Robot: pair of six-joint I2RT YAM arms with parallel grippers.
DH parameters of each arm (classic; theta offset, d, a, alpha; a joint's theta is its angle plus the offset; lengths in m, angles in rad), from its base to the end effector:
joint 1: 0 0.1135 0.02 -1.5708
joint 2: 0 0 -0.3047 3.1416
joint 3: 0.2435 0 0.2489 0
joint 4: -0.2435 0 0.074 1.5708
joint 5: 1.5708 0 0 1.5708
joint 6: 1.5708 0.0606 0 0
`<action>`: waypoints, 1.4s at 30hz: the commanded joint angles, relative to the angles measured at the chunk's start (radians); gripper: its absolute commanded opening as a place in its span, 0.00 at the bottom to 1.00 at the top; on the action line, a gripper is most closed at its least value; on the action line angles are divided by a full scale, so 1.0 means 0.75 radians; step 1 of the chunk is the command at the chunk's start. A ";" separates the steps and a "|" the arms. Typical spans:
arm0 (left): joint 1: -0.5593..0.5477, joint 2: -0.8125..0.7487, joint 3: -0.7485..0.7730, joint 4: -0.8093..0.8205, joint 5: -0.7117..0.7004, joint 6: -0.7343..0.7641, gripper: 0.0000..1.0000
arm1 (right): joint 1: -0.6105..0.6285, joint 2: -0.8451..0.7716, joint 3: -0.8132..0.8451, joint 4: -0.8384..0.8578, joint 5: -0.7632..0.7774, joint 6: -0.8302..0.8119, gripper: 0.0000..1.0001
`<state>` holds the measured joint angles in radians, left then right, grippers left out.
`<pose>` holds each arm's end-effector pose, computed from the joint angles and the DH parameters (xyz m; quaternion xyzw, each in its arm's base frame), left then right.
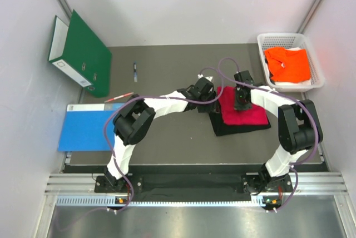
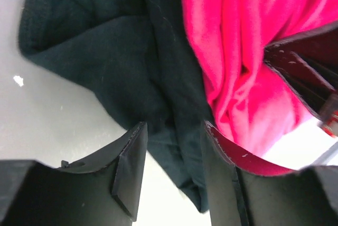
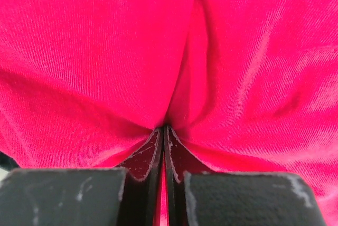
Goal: Fold and stack the t-shirts
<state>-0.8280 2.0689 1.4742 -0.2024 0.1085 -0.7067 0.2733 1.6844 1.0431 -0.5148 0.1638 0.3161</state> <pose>0.3287 -0.3676 0.1995 0.0765 0.9218 -0.2977 0.2363 0.3280 0.0817 0.1974 0.0377 0.9747 -0.0170 0.2196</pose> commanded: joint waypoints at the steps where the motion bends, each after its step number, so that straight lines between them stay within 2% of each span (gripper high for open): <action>1: -0.013 0.058 0.071 0.047 0.029 -0.005 0.50 | -0.019 0.012 0.004 0.054 -0.010 -0.002 0.00; 5: -0.017 0.109 0.086 0.073 0.054 -0.021 0.49 | -0.023 0.014 -0.010 0.056 -0.008 -0.008 0.00; 7: -0.017 0.119 0.094 0.072 0.052 -0.023 0.32 | -0.029 0.018 -0.016 0.058 -0.008 -0.008 0.00; 9: -0.017 0.111 0.092 0.051 0.003 -0.017 0.05 | -0.033 0.022 -0.023 0.061 -0.012 -0.008 0.00; 10: -0.017 0.105 0.090 0.010 -0.020 -0.011 0.00 | -0.035 0.028 -0.023 0.059 -0.014 -0.010 0.00; 17: 0.006 -0.075 -0.020 -0.090 -0.259 0.024 0.00 | -0.045 0.073 -0.031 0.058 -0.026 -0.010 0.00; 22: 0.036 -0.106 -0.021 -0.221 -0.441 0.002 0.00 | -0.045 0.082 -0.041 0.067 -0.040 -0.008 0.00; 25: 0.053 -0.114 -0.012 -0.256 -0.439 -0.009 0.14 | -0.045 0.076 -0.047 0.069 -0.034 -0.010 0.00; 26: 0.053 -0.118 -0.014 -0.256 -0.441 -0.011 0.27 | -0.045 0.076 -0.047 0.067 -0.034 -0.010 0.00; 28: 0.053 -0.138 -0.014 -0.258 -0.437 -0.019 0.44 | -0.045 0.071 -0.047 0.065 -0.032 -0.012 0.00; 29: 0.051 -0.145 -0.014 -0.262 -0.437 -0.023 0.58 | -0.045 0.071 -0.047 0.063 -0.030 -0.014 0.00; 30: 0.049 -0.155 -0.016 -0.268 -0.439 -0.041 0.77 | -0.045 0.071 -0.049 0.065 -0.030 -0.016 0.00; 32: 0.049 -0.190 -0.039 -0.262 -0.433 -0.048 0.82 | -0.045 0.071 -0.049 0.065 -0.028 -0.018 0.00; 34: 0.045 -0.238 -0.080 -0.171 -0.364 -0.033 0.76 | -0.045 0.073 -0.053 0.067 -0.028 -0.018 0.00; 35: 0.036 -0.255 -0.128 -0.133 -0.333 -0.025 0.67 | -0.047 0.074 -0.053 0.071 -0.030 -0.018 0.00; 36: 0.030 -0.267 -0.149 -0.099 -0.292 -0.021 0.29 | -0.047 0.076 -0.049 0.071 -0.028 -0.018 0.00; 37: 0.022 -0.282 -0.174 -0.058 -0.278 -0.019 0.04 | -0.045 0.080 -0.049 0.071 -0.030 -0.018 0.00; 38: 0.004 -0.284 -0.174 -0.049 -0.263 -0.019 0.00 | -0.043 0.082 -0.051 0.071 -0.030 -0.018 0.00; 42: -0.076 -0.255 -0.131 -0.047 -0.259 0.028 0.00 | -0.047 0.088 -0.051 0.077 -0.030 -0.018 0.00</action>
<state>-0.8249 1.9060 1.3579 -0.3141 -0.1169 -0.7231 0.2573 1.6936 1.0405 -0.4786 0.0982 0.3157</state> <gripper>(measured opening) 0.011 0.003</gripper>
